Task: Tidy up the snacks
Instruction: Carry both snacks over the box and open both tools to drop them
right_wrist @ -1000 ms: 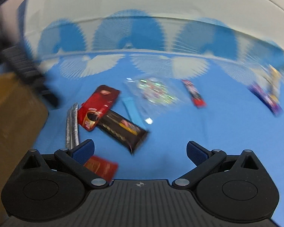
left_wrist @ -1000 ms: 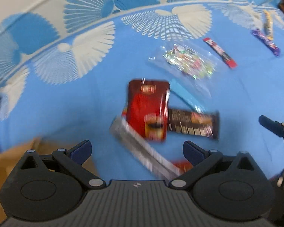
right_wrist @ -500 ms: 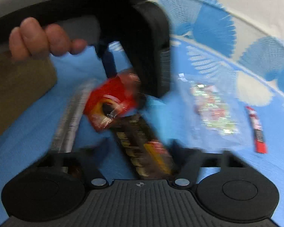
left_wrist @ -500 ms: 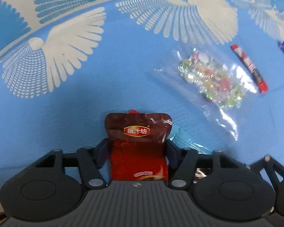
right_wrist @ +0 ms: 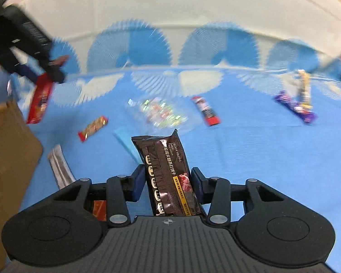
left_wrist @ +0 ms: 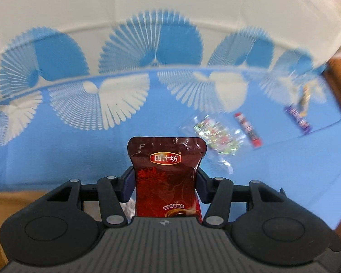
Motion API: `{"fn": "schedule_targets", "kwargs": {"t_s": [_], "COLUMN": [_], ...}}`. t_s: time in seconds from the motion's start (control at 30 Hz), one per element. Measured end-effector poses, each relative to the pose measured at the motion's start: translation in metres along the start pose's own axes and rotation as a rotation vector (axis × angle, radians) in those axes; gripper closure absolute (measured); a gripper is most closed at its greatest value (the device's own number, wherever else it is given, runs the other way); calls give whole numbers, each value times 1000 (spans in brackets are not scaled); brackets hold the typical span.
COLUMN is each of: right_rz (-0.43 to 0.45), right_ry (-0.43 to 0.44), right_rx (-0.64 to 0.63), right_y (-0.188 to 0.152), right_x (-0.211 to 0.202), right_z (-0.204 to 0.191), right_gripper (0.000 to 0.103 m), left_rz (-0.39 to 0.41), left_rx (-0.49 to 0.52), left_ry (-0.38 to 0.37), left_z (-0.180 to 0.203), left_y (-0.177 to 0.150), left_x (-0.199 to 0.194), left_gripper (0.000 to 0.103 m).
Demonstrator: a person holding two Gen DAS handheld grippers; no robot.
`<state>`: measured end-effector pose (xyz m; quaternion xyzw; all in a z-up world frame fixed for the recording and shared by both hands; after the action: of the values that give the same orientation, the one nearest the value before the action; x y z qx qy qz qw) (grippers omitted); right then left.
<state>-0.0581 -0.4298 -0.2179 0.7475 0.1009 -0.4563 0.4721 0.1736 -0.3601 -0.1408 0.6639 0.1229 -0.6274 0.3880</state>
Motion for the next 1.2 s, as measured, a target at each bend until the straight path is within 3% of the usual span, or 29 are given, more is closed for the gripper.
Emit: {"fn": "schedule_targets", "kwargs": {"t_s": [0.17,0.3,0.5,0.6,0.7,0.97,1.2], "right_rz": [71,87,47,11,-17,-10,17], "right_ry": [32,102,254,326,369,344,301], "right_rx": [39,18,-54,-94,-146,-282,-320], "right_y": [-4,-17,-57,-80,-101,-132,-143], "right_x": [-73,-126,-189,-210,-229,-269,-286], "right_z": [-26,-67,-157,-199,-235,-279,-289], "right_gripper": [57,57,57,57,57,57,57], "left_rz": [60,79,63,53,71,124,158], "left_rx": [0,-20,-125,-203,-251,-298,-289], "left_ry": [32,55,95,80,110,112,74], "left_z": [-17,-44,-100,-124,-144,-160,-151], "left_y": [-52,-121,-239,-288,-330,-395,-414], "left_x": [-82,-140,-195,-213,-227,-246,-252], "left_gripper": [44,44,44,44,44,44,44]}}
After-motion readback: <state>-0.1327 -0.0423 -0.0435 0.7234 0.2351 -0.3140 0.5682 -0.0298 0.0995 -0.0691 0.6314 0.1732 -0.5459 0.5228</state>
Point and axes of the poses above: each gripper's, at about its wrist camera, not at the fingertips, and x roughly the way its jaws point, z to its right, y to its top, the point moved 9 cm from there along x, roughly the way its jaws point, and after that the axes turned 8 degrees about -z, right-handed, at the moved point
